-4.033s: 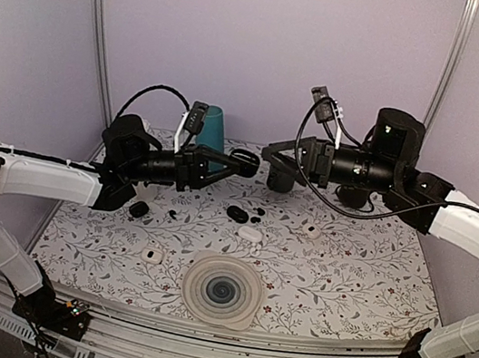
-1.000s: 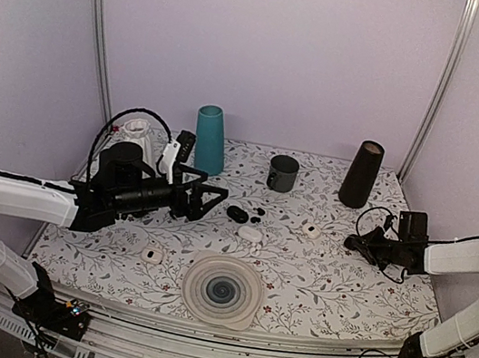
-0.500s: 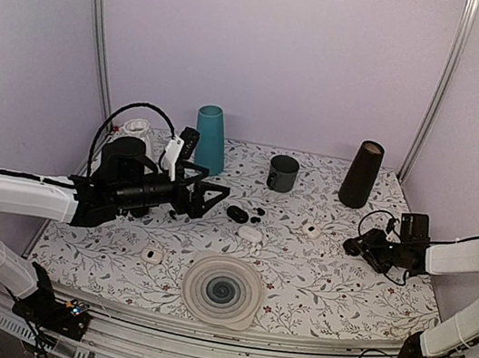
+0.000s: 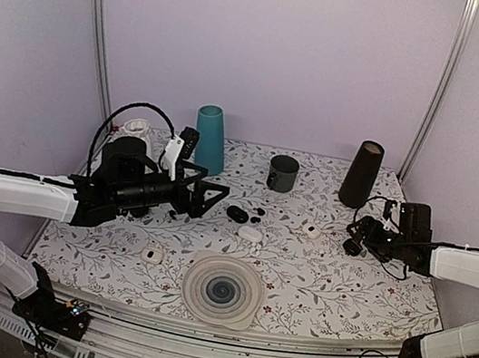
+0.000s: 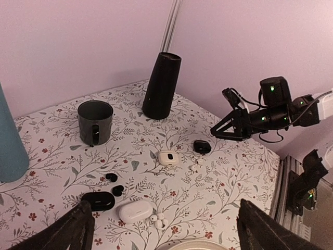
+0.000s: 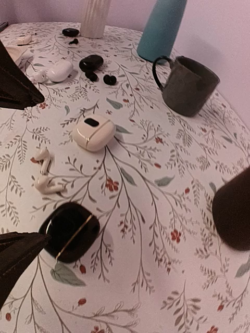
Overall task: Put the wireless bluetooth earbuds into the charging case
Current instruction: Place the charging case with the earbuds at the center of the board, then pick up the charging case from the center of the board.
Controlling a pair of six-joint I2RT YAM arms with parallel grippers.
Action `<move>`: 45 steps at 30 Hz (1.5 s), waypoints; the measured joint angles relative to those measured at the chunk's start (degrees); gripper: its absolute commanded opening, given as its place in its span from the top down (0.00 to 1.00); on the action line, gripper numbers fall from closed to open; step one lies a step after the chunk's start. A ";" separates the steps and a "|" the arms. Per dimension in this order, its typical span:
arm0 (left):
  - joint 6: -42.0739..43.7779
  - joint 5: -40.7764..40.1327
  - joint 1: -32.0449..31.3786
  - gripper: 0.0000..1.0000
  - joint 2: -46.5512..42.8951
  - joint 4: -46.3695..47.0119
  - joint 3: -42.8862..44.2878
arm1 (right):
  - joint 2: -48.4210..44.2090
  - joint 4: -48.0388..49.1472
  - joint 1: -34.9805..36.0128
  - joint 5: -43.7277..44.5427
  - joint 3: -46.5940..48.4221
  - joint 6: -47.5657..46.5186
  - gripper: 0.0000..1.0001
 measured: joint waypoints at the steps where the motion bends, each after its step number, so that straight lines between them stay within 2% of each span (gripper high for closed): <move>1: -0.04 -0.02 0.00 0.04 0.00 0.00 0.00 | 0.02 0.02 1.90 0.17 0.74 -0.44 0.19; 6: -0.44 -0.26 0.00 0.04 0.00 -0.11 0.00 | 3.32 1.44 10.05 0.26 5.79 -3.19 0.22; 16: -1.14 -1.66 0.00 0.04 -3.15 -0.96 -0.52 | 20.70 2.54 23.50 -0.09 19.04 -10.12 0.23; 26: -1.25 -2.84 0.04 0.04 -5.20 -2.27 -1.73 | 37.77 -1.29 31.34 0.83 36.02 -18.12 0.27; 36: -1.25 -3.26 0.28 0.04 -6.64 -3.13 -2.19 | 43.69 -7.69 35.30 4.68 42.60 -23.85 0.29; 41: -1.27 -3.26 0.35 0.04 -6.64 -3.43 -2.29 | 46.01 -10.27 37.00 9.29 44.74 -26.51 0.36; 45: -1.33 -3.23 0.39 0.04 -6.64 -3.43 -2.29 | 46.47 -11.06 38.03 11.63 45.42 -28.13 0.48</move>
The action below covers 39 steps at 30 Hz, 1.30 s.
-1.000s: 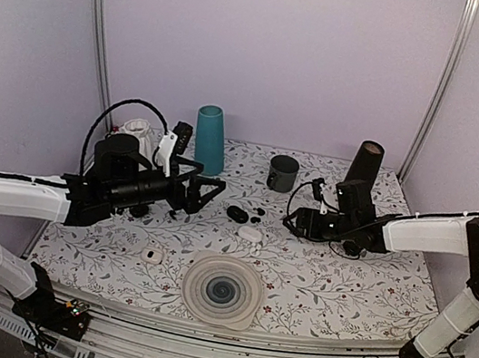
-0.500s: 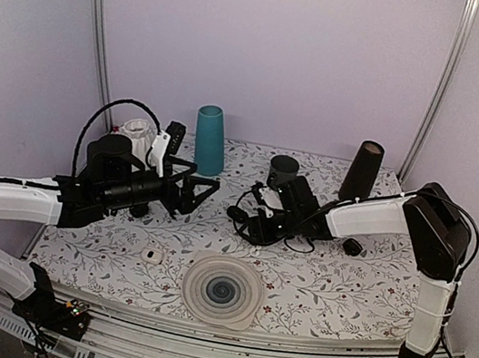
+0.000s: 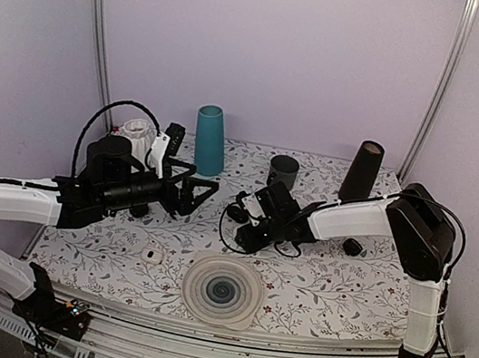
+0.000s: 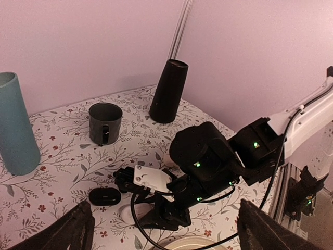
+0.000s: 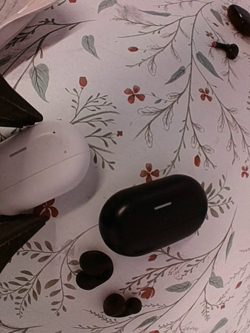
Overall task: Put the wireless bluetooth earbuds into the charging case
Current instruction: Pick up the charging case from the center of the board, then pass from the right arm to the left
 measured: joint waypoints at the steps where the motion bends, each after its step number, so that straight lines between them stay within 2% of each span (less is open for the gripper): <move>1: -0.11 0.00 0.00 0.04 0.00 0.00 0.00 | 0.07 -0.02 0.17 0.39 0.02 -0.20 0.53; 5: -0.90 0.00 0.00 0.04 0.00 0.02 0.00 | 0.09 -0.13 0.26 1.16 0.11 -0.44 0.68; 9: -3.48 0.13 0.59 0.04 0.02 0.33 -0.07 | 0.09 0.04 0.26 1.18 0.09 -0.33 0.72; 16: -10.21 1.38 2.36 0.08 1.03 2.27 -0.48 | -2.51 1.55 0.26 1.18 -3.10 -0.35 0.73; 25: -19.04 3.78 4.79 0.21 4.26 2.16 0.33 | -16.57 6.23 0.26 1.14 -9.55 -0.37 0.73; 32: -24.02 10.08 6.03 0.30 9.94 1.95 5.62 | -25.55 10.16 0.90 0.98 -13.33 -0.09 0.73; 39: -28.09 17.14 6.03 0.36 15.26 2.62 9.84 | -28.96 12.13 5.81 5.18 -13.60 -1.03 0.73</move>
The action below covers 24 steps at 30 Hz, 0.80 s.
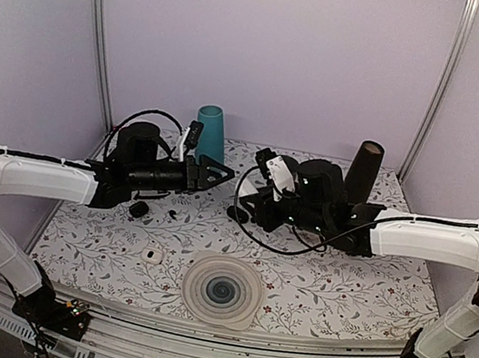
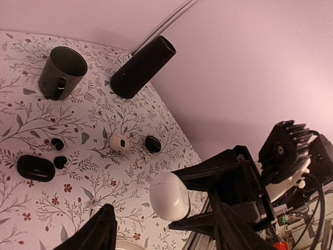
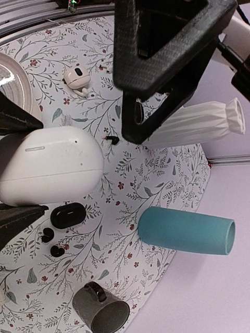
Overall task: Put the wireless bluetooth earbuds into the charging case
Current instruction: Pass from the right arm to the left
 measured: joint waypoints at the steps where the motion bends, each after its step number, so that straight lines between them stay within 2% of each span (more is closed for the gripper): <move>1: -0.26 0.59 0.00 0.36 0.37 0.04 0.17 | -0.17 0.17 0.61 0.70 0.00 -0.26 0.73; 9: -2.45 4.33 -0.46 0.48 2.14 0.44 1.97 | -0.35 0.72 3.08 5.73 0.11 -1.77 0.73; 24: -3.63 5.77 -1.99 0.52 4.63 0.44 3.45 | -0.35 0.74 4.09 9.33 1.49 -3.50 0.73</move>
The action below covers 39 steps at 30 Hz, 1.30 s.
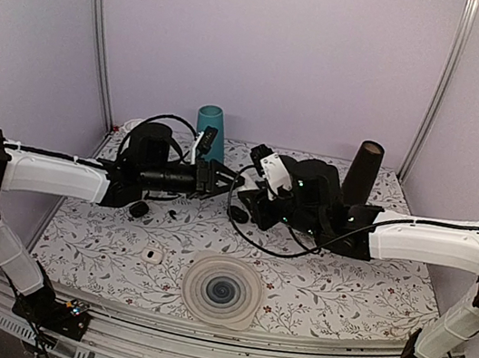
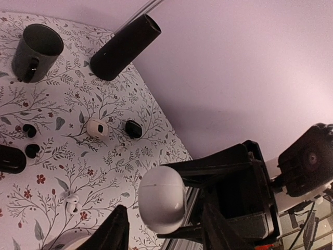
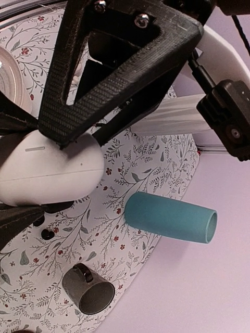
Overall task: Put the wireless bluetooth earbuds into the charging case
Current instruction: Pass from the right arm to the left
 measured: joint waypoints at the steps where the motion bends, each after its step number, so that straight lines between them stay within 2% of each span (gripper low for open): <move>1: -0.04 0.09 -0.04 0.53 0.17 0.04 0.24 | 0.00 -0.02 0.09 0.00 0.02 -0.24 0.73; 10: -1.22 1.29 -0.17 0.70 1.97 1.38 1.20 | 0.00 -0.02 0.50 0.61 0.04 -1.03 0.72; 12: -1.51 1.27 -0.17 0.80 2.03 1.42 1.29 | 0.00 -0.02 0.50 0.90 0.11 -1.01 0.71; 15: -1.51 1.18 -0.15 1.00 2.03 1.77 1.36 | 0.00 -0.57 0.52 1.27 0.55 -1.01 0.60; 21: -0.33 1.73 -0.22 1.00 1.97 2.38 1.40 | 0.00 -1.46 0.55 1.07 1.09 -0.48 0.25; 26: 3.56 2.49 -0.24 1.00 0.13 2.47 1.40 | -0.31 -1.99 0.28 -1.03 1.11 1.64 0.10; 33: 9.18 5.09 -0.20 1.00 -3.98 3.37 1.40 | -6.88 -0.68 -3.23 -10.71 -0.70 6.27 0.06; 39: 11.10 8.90 -0.15 1.00 -4.87 6.32 1.38 | -11.43 3.61 -8.04 -19.96 -3.30 11.93 0.07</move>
